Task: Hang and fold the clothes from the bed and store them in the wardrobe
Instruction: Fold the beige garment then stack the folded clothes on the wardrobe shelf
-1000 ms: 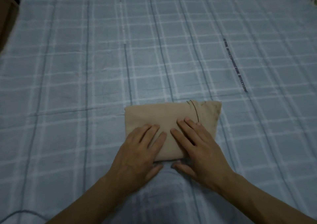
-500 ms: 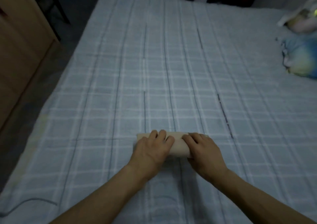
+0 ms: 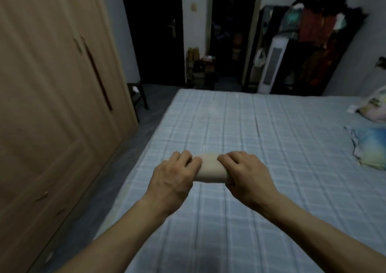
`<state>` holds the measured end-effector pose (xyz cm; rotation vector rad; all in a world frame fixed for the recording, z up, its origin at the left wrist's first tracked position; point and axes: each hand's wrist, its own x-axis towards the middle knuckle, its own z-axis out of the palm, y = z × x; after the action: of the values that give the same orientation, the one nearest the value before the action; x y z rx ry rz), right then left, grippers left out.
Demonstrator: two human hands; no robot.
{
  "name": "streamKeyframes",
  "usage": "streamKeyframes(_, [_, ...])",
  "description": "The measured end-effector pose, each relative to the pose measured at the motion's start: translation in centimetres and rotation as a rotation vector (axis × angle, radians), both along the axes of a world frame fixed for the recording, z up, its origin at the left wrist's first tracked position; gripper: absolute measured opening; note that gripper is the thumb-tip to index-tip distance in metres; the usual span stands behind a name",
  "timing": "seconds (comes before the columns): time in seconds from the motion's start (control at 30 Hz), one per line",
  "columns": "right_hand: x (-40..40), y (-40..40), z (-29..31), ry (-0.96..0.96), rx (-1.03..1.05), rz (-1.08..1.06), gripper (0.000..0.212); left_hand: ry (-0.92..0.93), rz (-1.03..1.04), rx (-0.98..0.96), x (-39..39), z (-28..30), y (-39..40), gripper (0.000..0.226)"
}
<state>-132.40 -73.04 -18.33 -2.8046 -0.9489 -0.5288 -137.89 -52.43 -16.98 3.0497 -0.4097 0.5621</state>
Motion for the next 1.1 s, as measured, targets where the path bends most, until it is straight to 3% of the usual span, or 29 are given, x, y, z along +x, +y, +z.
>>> streamKeyframes(0.27, [-6.1,3.5,12.9,-0.182,0.064,0.237,0.044,-0.148,0.205,0.077,-10.9,13.0,2.3,0.033])
streamKeyframes(0.43, [-9.4,8.1,17.2,-0.269,0.152,0.396,0.052,-0.231,0.311,0.104,-17.6,18.0,5.3,0.042])
streamKeyframes(0.8, [-21.6,25.4,18.5,-0.219,0.288,0.747,0.062,-0.231,0.642,0.203,-35.5,20.4,16.6,0.047])
streamKeyframes(1.1, [-37.5,42.2,21.0,-0.268,0.307,1.022,0.05,-0.248,0.914,0.195,-54.7,21.4,27.8,0.055])
